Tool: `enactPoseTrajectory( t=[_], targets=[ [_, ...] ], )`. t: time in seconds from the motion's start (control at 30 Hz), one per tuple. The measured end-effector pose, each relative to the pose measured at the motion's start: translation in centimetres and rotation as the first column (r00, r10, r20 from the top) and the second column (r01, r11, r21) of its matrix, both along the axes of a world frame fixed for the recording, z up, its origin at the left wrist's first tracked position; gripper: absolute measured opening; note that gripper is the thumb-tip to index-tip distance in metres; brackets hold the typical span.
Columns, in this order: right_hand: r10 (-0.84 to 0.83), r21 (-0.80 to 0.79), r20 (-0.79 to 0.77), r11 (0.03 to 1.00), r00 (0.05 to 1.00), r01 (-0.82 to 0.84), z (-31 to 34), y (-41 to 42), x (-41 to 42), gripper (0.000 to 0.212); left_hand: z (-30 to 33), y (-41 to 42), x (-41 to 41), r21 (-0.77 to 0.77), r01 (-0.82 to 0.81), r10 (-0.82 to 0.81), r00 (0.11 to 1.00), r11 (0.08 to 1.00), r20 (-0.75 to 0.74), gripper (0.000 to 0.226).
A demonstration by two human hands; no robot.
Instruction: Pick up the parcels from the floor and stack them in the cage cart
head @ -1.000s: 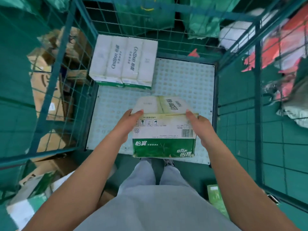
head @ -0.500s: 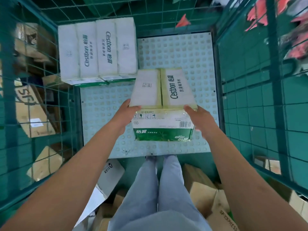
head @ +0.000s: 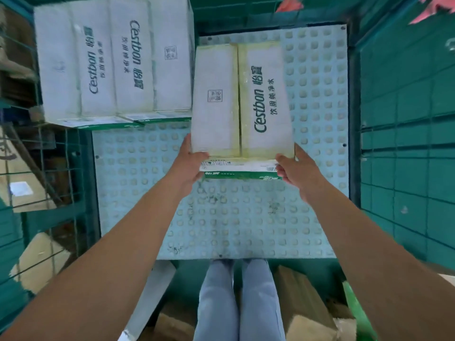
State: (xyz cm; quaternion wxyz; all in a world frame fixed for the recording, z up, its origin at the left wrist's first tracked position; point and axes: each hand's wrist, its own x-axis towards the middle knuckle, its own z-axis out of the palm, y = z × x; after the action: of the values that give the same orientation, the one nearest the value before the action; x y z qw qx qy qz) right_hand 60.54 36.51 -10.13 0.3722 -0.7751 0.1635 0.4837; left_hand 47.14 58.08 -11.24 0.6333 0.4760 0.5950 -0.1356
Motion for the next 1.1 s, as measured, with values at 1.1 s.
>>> enactPoseTrajectory(
  t=[1.1],
  targets=[
    [0.163, 0.127, 0.028, 0.978, 0.986, -0.165, -11.6, 11.1, 7.5, 0.076, -9.9, 8.2, 8.4, -0.365, -0.676, 0.741, 0.669, 0.64, 0.06, 0.038]
  ],
)
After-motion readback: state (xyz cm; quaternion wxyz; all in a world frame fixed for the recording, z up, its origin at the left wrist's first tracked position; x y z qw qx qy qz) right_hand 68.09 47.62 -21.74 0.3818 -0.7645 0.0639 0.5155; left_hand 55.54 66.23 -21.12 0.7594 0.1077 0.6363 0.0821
